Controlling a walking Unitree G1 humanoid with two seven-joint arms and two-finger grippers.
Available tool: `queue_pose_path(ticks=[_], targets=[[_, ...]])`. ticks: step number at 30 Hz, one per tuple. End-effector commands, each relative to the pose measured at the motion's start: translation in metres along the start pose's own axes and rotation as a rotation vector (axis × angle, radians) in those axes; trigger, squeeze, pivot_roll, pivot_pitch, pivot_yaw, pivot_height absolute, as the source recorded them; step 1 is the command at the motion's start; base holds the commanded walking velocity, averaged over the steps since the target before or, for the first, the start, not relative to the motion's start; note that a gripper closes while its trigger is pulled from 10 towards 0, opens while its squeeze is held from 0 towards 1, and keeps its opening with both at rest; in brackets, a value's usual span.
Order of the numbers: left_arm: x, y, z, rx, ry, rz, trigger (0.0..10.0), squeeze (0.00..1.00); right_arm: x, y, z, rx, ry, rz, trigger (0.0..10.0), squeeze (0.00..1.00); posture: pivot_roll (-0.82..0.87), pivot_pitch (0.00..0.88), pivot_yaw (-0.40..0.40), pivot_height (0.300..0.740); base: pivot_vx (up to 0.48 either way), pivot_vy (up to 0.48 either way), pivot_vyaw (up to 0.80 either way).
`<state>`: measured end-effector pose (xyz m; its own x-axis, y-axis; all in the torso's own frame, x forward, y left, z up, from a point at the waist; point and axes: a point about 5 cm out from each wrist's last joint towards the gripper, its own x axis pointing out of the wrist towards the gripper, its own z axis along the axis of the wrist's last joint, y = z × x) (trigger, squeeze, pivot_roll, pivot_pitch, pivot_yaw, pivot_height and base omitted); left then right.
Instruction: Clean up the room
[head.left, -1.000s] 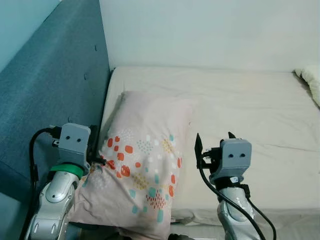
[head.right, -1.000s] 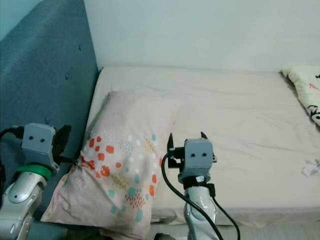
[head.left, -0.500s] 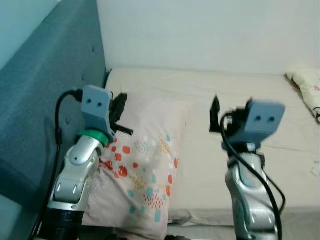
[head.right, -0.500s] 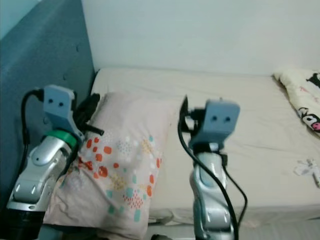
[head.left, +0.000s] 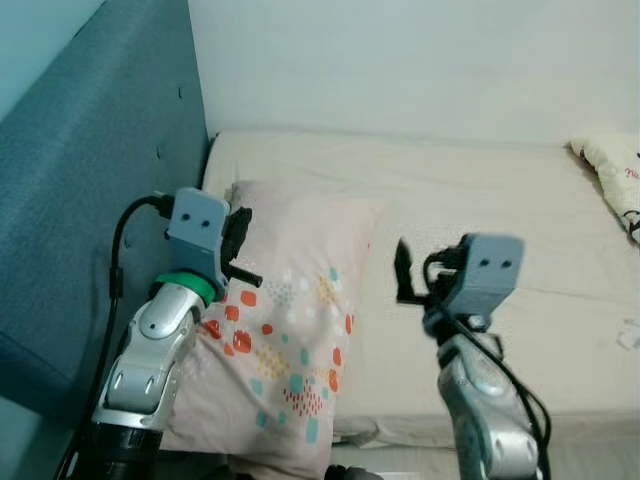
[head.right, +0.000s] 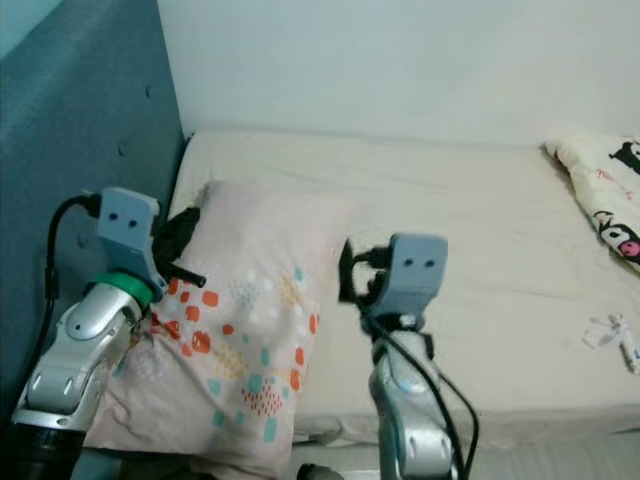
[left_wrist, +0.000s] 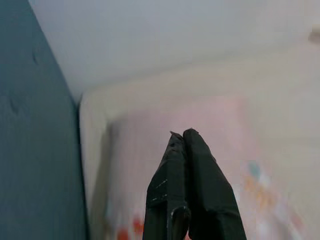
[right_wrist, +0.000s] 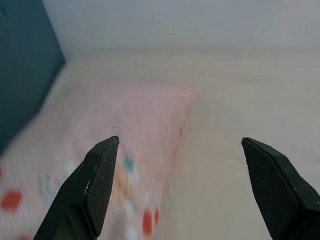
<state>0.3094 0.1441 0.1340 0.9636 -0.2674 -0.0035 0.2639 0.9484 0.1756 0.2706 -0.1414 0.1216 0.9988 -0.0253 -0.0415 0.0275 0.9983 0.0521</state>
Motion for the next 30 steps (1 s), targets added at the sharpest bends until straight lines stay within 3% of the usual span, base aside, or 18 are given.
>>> queue_pose_path(ticks=[1, 2, 5, 7, 9, 11, 15, 16, 17, 20, 24, 30], targets=[[-0.005, -0.007, -0.032, 0.027, 0.122, -0.013, 10.0, 0.0, -0.001, -0.003, -0.022, 0.034, 0.082, -0.006, 10.0, 0.0, -0.06, 0.053, 0.008, 0.74, 0.0, 0.0, 0.0], [-0.002, -0.011, -0.044, 0.018, 0.183, 0.017, 10.0, 0.0, 0.005, -0.003, -0.036, 0.07, 0.154, -0.013, 10.0, 0.0, -0.06, 0.054, 0.007, 0.74, 0.0, 0.0, 0.0], [0.004, -0.016, -0.044, 0.021, 0.217, 0.033, 10.0, 0.0, 0.01, 0.0, -0.037, 0.052, 0.166, -0.008, 10.0, 0.0, -0.06, 0.053, 0.007, 0.74, 0.0, 0.0, 0.0], [0.006, -0.021, -0.04, -0.002, 0.205, 0.011, 10.0, 0.0, 0.013, 0.001, -0.032, 0.038, 0.148, -0.013, 10.0, 0.0, -0.05, 0.054, 0.005, 0.74, 0.0, 0.0, 0.0], [0.008, -0.031, -0.025, -0.057, 0.151, -0.062, 10.0, 0.0, 0.02, 0.004, -0.013, 0.064, 0.078, 0.026, 10.0, 0.0, -0.06, 0.05, 0.007, 0.74, 0.0, 0.0, 0.0], [0.008, -0.032, -0.021, -0.058, 0.135, -0.092, 10.0, 0.0, 0.021, 0.004, -0.007, 0.08, 0.054, 0.037, 10.0, 0.0, -0.06, 0.05, 0.007, 0.74, 0.0, 0.0, 0.0], [0.006, -0.033, -0.015, -0.015, 0.095, -0.149, 10.0, 0.0, 0.021, 0.0, 0.007, 0.072, -0.005, 0.042, 10.0, 0.0, -0.06, 0.051, 0.007, 0.74, 0.0, 0.0, 0.0], [0.008, -0.025, -0.014, -0.046, 0.08, -0.137, 10.0, 0.0, 0.023, -0.003, 0.015, 0.021, -0.053, 0.014, 10.0, 0.0, -0.06, 0.055, 0.007, 0.74, 0.0, 0.0, 0.0], [0.008, -0.025, -0.014, -0.046, 0.08, -0.137, 10.0, 0.0, 0.023, -0.003, 0.015, 0.021, -0.053, 0.014, 10.0, 0.0, -0.06, 0.055, 0.007, 0.74, 0.0, 0.0, 0.0], [0.014, -0.013, -0.015, -0.158, 0.077, -0.052, 10.0, 0.0, 0.029, -0.005, 0.013, 0.039, -0.064, 0.003, 10.0, 0.0, -0.05, 0.053, 0.009, 0.74, 0.0, 0.0, 0.0], [0.013, -0.014, -0.016, -0.12, 0.087, -0.053, 10.0, 0.0, 0.03, -0.005, 0.011, 0.059, -0.053, -0.009, 10.0, 0.0, -0.05, 0.05, 0.01, 0.74, 0.0, 0.0, 0.0], [0.014, -0.02, -0.013, -0.13, 0.071, -0.082, 10.0, 0.0, 0.029, -0.002, 0.01, 0.063, -0.051, -0.004, 10.0, 0.0, -0.05, 0.058, 0.01, 0.74, 0.0, 0.0, 0.0]])
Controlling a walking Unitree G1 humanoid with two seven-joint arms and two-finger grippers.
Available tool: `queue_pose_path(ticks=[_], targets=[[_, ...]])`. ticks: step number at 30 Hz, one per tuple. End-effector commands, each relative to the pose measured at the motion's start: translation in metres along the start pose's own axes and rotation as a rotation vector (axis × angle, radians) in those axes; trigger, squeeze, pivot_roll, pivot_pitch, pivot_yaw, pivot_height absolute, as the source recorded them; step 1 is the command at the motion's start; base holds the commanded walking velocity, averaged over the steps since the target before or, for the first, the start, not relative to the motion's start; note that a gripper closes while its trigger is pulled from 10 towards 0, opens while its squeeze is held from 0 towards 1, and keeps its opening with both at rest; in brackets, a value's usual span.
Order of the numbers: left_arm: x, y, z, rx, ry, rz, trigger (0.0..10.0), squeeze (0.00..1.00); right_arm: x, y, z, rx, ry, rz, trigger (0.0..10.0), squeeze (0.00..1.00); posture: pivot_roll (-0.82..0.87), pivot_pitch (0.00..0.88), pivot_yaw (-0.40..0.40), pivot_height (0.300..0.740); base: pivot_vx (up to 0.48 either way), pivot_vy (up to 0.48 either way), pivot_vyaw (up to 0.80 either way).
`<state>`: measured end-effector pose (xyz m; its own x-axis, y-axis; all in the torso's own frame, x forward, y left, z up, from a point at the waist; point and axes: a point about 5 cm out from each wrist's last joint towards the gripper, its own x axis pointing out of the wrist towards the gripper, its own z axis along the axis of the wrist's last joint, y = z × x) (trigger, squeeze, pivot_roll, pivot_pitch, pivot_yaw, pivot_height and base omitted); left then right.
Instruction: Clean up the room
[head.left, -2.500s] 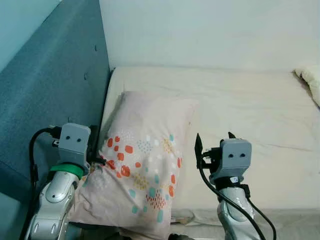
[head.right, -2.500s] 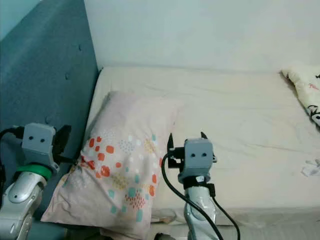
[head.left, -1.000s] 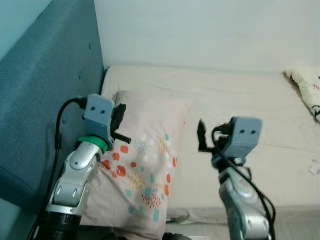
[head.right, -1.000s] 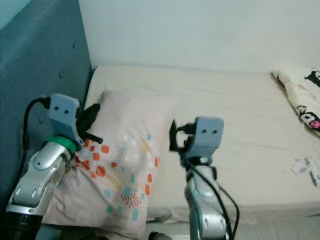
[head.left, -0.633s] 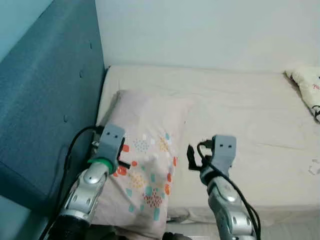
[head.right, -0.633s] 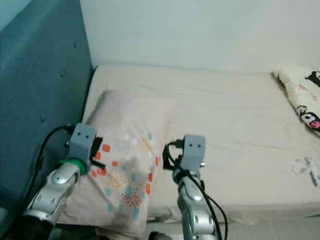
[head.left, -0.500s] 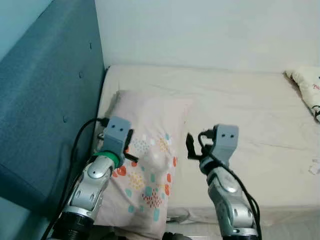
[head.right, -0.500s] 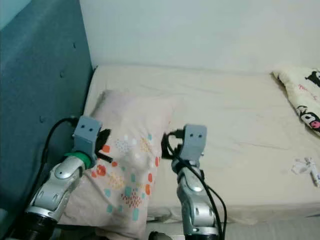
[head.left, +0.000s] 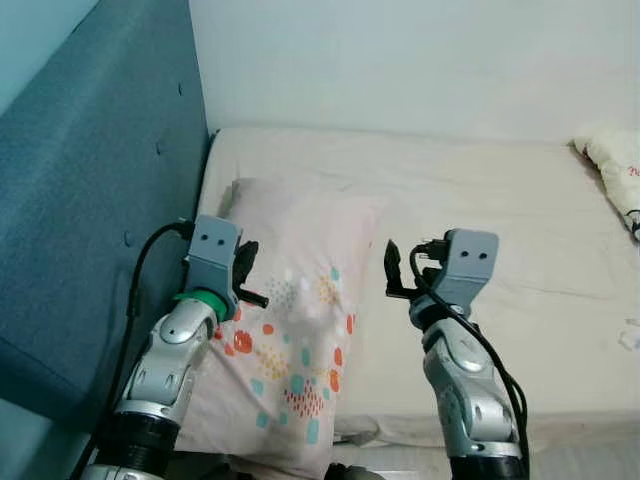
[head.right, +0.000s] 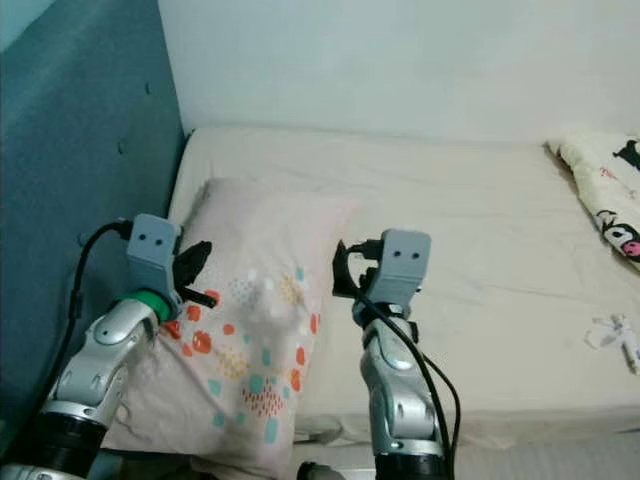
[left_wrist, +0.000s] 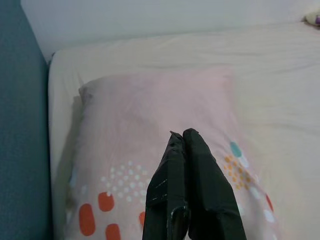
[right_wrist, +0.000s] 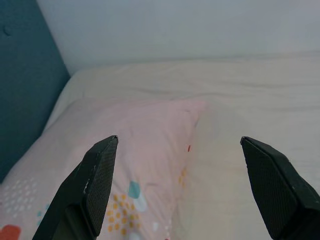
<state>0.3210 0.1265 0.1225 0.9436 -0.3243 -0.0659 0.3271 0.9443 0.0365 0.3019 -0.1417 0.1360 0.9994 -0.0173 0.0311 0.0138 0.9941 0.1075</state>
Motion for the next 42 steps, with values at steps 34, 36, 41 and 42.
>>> queue_pose_path(ticks=[34, 36, 41, 42], targets=[[0.0034, -0.0044, -0.0066, 0.034, 0.005, 0.03, 10.0, 0.0, -0.0033, -0.0061, -0.0123, -0.054, 0.025, -0.035, 10.0, 0.0, -0.05, 0.065, 0.007, 0.725, 0.0, 0.0, 0.0], [0.0037, -0.0044, -0.0065, 0.034, 0.005, 0.033, 10.0, 0.0, -0.0035, -0.005, -0.0132, -0.05, 0.032, -0.026, 10.0, 0.0, -0.05, 0.068, 0.007, 0.715, 0.0, 0.0, 0.0], [0.0037, -0.0051, -0.0066, 0.04, 0.006, 0.032, 10.0, 0.0, -0.0042, -0.0053, -0.014, -0.044, 0.034, -0.029, 10.0, 0.0, -0.05, 0.07, 0.01, 0.69, 0.0, 0.0, 0.0], [0.0037, -0.0049, -0.0067, 0.042, 0.007, 0.032, 10.0, 0.0, -0.0042, -0.005, -0.0139, -0.041, 0.033, -0.028, 10.0, 0.0, -0.05, 0.073, 0.012, 0.685, 0.0, 0.0, 0.0]])
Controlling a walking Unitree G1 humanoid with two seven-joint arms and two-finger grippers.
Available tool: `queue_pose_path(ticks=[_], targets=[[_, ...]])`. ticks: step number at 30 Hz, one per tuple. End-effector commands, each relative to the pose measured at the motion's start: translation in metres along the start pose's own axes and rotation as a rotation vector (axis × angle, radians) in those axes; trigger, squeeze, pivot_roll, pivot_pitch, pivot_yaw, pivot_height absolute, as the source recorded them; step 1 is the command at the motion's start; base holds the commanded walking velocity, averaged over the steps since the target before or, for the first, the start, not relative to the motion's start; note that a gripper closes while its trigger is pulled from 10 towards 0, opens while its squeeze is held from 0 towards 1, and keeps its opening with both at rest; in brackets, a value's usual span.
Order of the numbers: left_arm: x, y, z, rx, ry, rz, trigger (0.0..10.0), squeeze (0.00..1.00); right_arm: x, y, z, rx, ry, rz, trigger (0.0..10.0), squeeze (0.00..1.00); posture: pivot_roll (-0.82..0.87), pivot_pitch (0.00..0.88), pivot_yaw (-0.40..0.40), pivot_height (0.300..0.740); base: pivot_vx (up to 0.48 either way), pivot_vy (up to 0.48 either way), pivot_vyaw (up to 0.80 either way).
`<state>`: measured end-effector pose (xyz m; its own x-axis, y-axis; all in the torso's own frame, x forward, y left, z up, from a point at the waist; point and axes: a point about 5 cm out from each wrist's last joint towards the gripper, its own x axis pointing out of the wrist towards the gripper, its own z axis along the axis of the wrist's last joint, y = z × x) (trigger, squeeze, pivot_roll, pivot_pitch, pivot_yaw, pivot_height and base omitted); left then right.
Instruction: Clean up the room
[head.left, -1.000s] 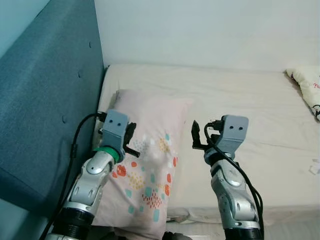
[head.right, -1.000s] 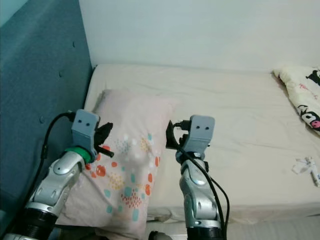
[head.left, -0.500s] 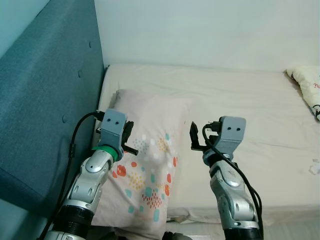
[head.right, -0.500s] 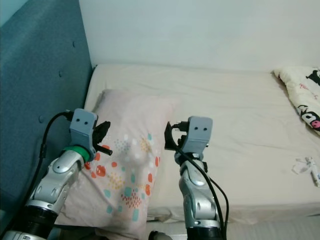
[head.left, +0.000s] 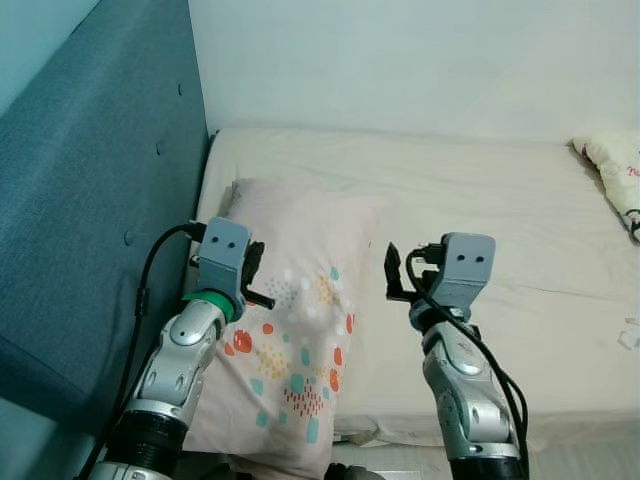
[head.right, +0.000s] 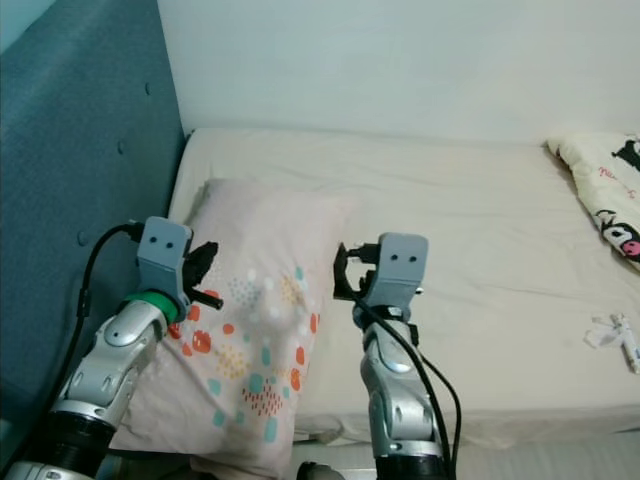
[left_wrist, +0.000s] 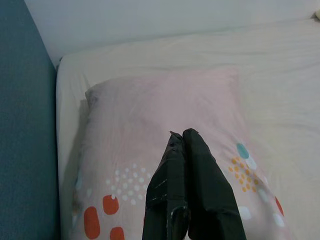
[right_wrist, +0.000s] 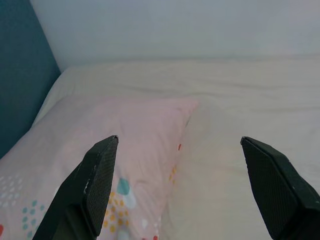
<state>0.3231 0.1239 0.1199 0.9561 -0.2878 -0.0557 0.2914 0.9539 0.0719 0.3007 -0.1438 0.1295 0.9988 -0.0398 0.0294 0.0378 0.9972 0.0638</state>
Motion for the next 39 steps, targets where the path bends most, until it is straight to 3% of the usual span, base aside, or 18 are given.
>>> queue_pose_path(ticks=[1, 20, 29, 34, 35, 39], targets=[[0.001, -0.003, -0.004, 0.01, 0.015, -0.007, 10.0, 0.0, -0.003, -0.002, -0.008, 0.004, 0.033, -0.004, 10.0, 0.0, -0.05, 0.073, 0.012, 0.68, 0.0, 0.0, 0.0], [0.001, 0.001, -0.003, 0.023, 0.017, 0.001, 10.0, 0.0, -0.003, 0.0, -0.01, 0.029, 0.038, -0.008, 10.0, 0.0, -0.04, 0.075, 0.024, 0.6, 0.0, 0.0, 0.0], [0.002, 0.004, 0.001, 0.032, 0.009, 0.015, 10.0, 0.0, -0.001, -0.003, -0.01, 0.116, 0.057, -0.016, 10.0, 0.0, -0.04, 0.079, 0.037, 0.591, 0.0, 0.0, 0.0], [0.007, 0.01, 0.009, 0.073, 0.001, 0.068, 10.0, 0.0, 0.002, -0.004, -0.008, 0.105, 0.056, -0.019, 10.0, 0.0, -0.04, 0.081, 0.042, 0.591, 0.0, 0.0, 0.0], [0.011, 0.018, 0.011, 0.12, 0.026, 0.14, 10.0, 0.0, 0.003, -0.004, -0.007, 0.102, 0.054, -0.019, 10.0, 0.0, -0.04, 0.085, 0.046, 0.591, 0.0, 0.0, 0.0], [0.016, 0.033, 0.014, 0.156, 0.05, 0.251, 10.0, 0.0, 0.004, -0.005, -0.005, 0.095, 0.05, -0.007, 10.0, 0.0, -0.04, 0.092, 0.05, 0.591, 0.0, 0.0, 0.0]])
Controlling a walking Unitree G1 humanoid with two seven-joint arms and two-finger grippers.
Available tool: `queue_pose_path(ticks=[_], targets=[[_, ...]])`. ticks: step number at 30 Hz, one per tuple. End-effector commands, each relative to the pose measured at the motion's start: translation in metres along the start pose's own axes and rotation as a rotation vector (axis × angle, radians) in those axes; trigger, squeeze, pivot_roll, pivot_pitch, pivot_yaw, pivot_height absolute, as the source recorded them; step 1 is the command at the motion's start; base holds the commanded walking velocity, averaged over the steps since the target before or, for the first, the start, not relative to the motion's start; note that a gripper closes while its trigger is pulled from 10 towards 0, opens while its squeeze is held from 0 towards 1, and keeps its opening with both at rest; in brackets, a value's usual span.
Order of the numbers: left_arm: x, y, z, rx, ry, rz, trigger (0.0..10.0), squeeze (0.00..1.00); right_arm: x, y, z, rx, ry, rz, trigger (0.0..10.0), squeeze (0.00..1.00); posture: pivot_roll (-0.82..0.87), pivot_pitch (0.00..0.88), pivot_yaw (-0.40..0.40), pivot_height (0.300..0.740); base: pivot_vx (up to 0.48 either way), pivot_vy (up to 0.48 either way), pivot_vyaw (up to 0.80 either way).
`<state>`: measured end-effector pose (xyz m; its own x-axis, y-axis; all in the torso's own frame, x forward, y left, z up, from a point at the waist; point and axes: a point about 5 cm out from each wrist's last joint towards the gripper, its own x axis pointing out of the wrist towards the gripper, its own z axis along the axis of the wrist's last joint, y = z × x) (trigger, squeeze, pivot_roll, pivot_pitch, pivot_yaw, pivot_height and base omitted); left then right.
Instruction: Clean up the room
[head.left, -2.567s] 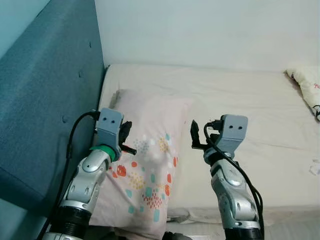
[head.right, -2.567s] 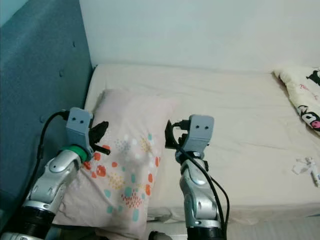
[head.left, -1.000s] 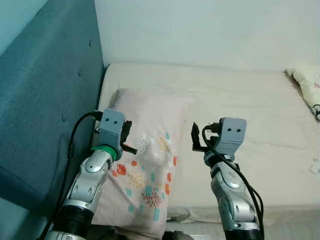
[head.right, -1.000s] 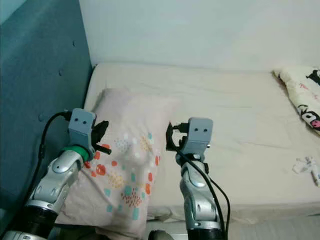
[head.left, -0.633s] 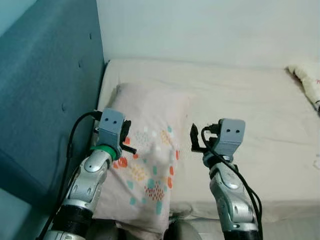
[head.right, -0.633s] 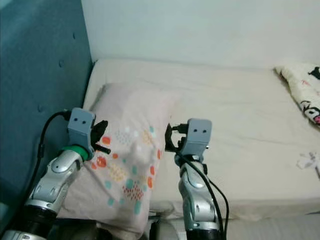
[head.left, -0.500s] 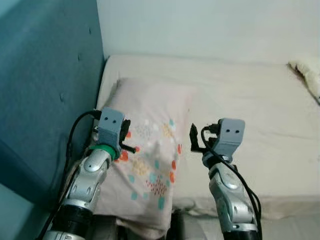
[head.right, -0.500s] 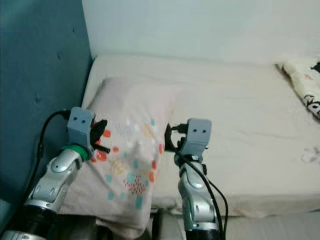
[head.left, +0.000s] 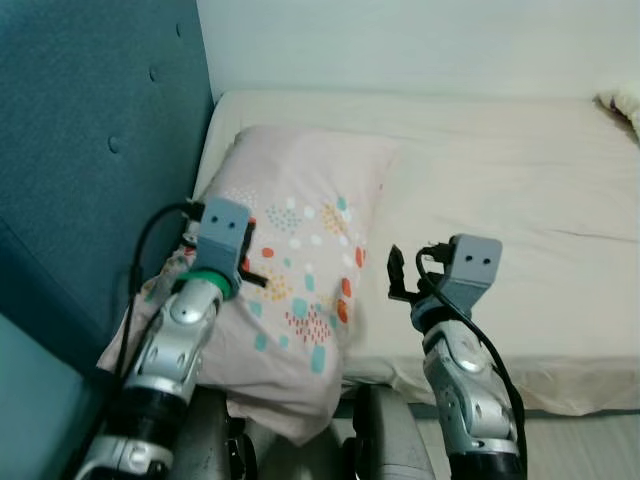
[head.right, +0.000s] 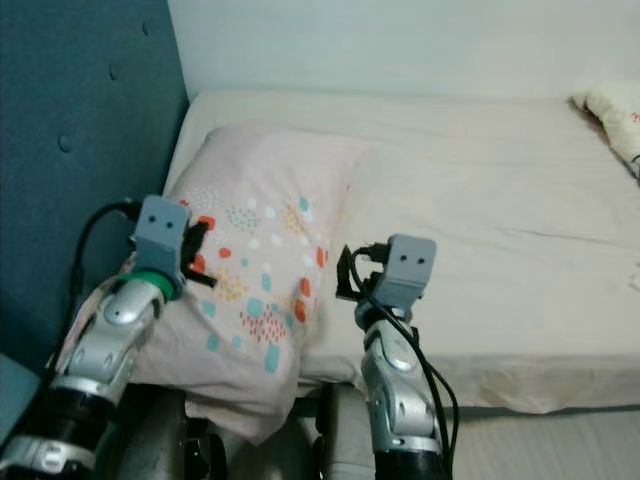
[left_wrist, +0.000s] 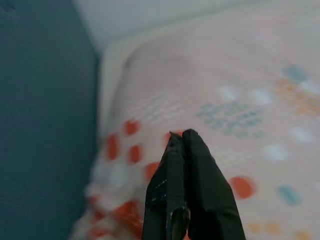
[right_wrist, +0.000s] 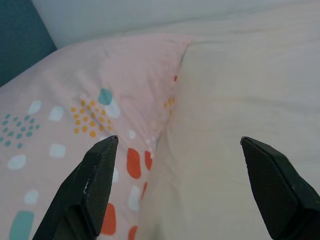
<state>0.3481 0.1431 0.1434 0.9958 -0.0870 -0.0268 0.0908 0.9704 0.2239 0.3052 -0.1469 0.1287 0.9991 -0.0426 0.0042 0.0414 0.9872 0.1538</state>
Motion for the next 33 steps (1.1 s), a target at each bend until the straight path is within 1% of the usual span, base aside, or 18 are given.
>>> queue_pose_path(ticks=[1, 3, 5, 8, 9, 11, 14, 19, 25, 30, 33], targets=[[0.004, 0.011, -0.007, 0.018, 0.052, 0.072, 10.0, 0.0, 0.001, -0.001, -0.003, 0.0, 0.024, 0.01, 10.0, 0.0, -0.03, 0.094, 0.052, 0.591, 0.0, 0.0, 0.0], [0.009, 0.016, -0.001, 0.034, 0.04, 0.07, 10.0, 0.0, 0.003, 0.0, -0.002, -0.005, 0.028, 0.033, 10.0, 0.0, -0.04, 0.098, 0.055, 0.591, 0.0, 0.0, 0.0], [0.011, 0.017, 0.003, 0.021, 0.032, 0.054, 10.0, 0.0, 0.005, 0.002, -0.001, -0.01, 0.03, 0.046, 10.0, 0.0, -0.04, 0.098, 0.055, 0.591, 0.0, 0.0, 0.0], [0.014, 0.016, 0.015, -0.006, -0.023, 0.021, 10.0, 0.0, 0.008, 0.007, 0.001, -0.003, 0.026, 0.056, 10.0, 0.0, -0.03, 0.1, 0.057, 0.591, 0.0, 0.0, 0.0], [0.014, 0.016, 0.015, -0.006, -0.023, 0.021, 10.0, 0.0, 0.008, 0.007, 0.001, -0.003, 0.026, 0.056, 10.0, 0.0, -0.03, 0.1, 0.057, 0.591, 0.0, 0.0, 0.0], [0.014, 0.013, 0.023, -0.005, -0.065, 0.006, 10.0, 0.0, 0.008, 0.01, 0.002, 0.005, 0.017, 0.063, 10.0, 0.0, -0.03, 0.102, 0.058, 0.591, 0.0, 0.0, 0.0], [0.014, 0.011, 0.027, -0.002, -0.082, 0.001, 10.0, 0.0, 0.007, 0.011, 0.002, 0.017, 0.009, 0.066, 10.0, 0.0, -0.03, 0.101, 0.059, 0.591, 0.0, 0.0, 0.0], [0.014, 0.007, 0.027, 0.009, -0.089, -0.015, 10.0, 0.0, 0.005, 0.011, 0.002, 0.018, 0.012, 0.064, 10.0, 0.0, -0.04, 0.093, 0.061, 0.591, 0.0, 0.0, 0.0], [0.015, 0.006, 0.027, 0.008, -0.091, -0.021, 10.0, 0.0, 0.005, 0.009, 0.001, 0.02, 0.012, 0.058, 10.0, 0.0, -0.04, 0.09, 0.061, 0.591, 0.0, 0.0, 0.0], [0.015, 0.006, 0.028, -0.004, -0.095, -0.028, 10.0, 0.0, 0.006, 0.007, 0.002, 0.013, 0.01, 0.051, 10.0, 0.0, -0.04, 0.082, 0.061, 0.591, 0.0, 0.0, 0.0], [0.015, 0.006, 0.028, -0.03, -0.092, -0.024, 10.0, 0.0, 0.006, 0.009, 0.004, 0.002, 0.002, 0.072, 10.0, 0.0, -0.04, 0.08, 0.06, 0.591, 0.0, 0.0, 0.0]])
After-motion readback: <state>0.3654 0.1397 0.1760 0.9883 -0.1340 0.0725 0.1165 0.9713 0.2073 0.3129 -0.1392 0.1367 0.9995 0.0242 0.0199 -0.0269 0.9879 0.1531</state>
